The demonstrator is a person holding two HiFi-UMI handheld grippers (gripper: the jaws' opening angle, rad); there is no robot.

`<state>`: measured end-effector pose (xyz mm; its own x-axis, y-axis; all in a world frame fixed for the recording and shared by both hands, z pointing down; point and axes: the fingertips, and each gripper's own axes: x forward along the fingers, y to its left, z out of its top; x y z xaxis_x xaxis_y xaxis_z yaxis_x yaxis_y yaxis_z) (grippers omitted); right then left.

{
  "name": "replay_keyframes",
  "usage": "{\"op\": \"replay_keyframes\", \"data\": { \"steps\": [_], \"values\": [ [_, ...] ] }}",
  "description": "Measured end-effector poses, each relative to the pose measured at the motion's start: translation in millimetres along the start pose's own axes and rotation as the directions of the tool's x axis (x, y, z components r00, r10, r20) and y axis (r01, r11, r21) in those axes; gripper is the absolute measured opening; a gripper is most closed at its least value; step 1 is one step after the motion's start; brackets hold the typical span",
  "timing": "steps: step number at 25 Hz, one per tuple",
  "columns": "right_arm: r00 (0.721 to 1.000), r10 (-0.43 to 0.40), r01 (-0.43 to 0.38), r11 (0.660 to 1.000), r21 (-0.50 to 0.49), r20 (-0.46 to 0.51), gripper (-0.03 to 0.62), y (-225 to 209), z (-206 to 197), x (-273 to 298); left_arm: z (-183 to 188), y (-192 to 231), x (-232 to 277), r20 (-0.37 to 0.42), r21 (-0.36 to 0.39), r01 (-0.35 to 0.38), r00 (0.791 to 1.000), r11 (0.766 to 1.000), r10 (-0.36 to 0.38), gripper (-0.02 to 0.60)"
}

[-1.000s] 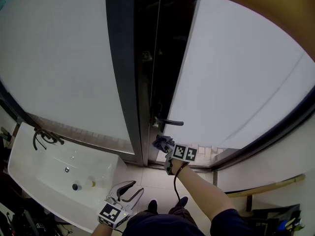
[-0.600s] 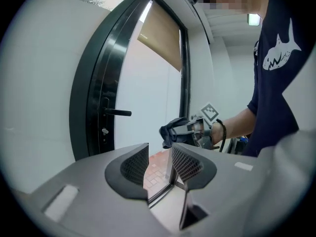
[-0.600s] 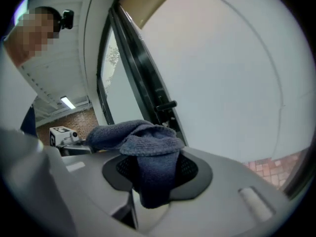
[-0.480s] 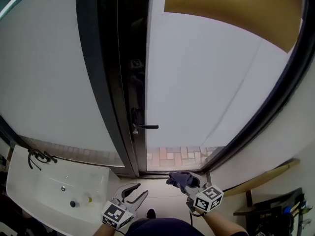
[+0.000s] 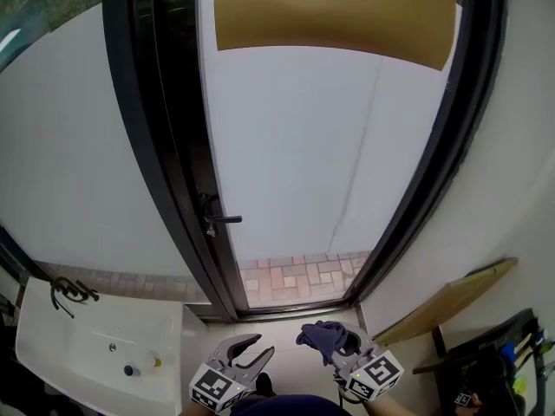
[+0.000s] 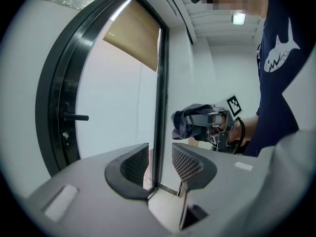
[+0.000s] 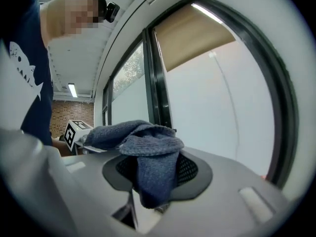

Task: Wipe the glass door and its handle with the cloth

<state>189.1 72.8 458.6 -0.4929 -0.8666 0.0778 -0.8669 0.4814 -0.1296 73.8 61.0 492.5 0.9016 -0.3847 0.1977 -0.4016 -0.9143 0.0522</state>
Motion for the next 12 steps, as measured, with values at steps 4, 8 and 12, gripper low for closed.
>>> {"op": "replay_keyframes", "data": {
  "steps": [4, 8, 12],
  "values": [
    [1.0, -0.02, 0.021, 0.999, -0.025, 0.016, 0.146, 12, 1, -47, -12, -35, -18, -0.03, -0.019, -0.022, 0.999, 1.0, 0.021, 0.143],
    [0.999, -0.033, 0.033, 0.999, -0.005, 0.015, 0.146, 22, -13, -84, -16, -68, -28, -0.038, -0.024, -0.024, 0.999, 0.999, 0.024, 0.143],
    [0.999, -0.038, 0.038, 0.998, 0.047, -0.002, 0.146, 31, -35, -111, -14, -95, -34, -0.021, -0.019, -0.024, 0.999, 1.0, 0.024, 0.143]
  ]
}}
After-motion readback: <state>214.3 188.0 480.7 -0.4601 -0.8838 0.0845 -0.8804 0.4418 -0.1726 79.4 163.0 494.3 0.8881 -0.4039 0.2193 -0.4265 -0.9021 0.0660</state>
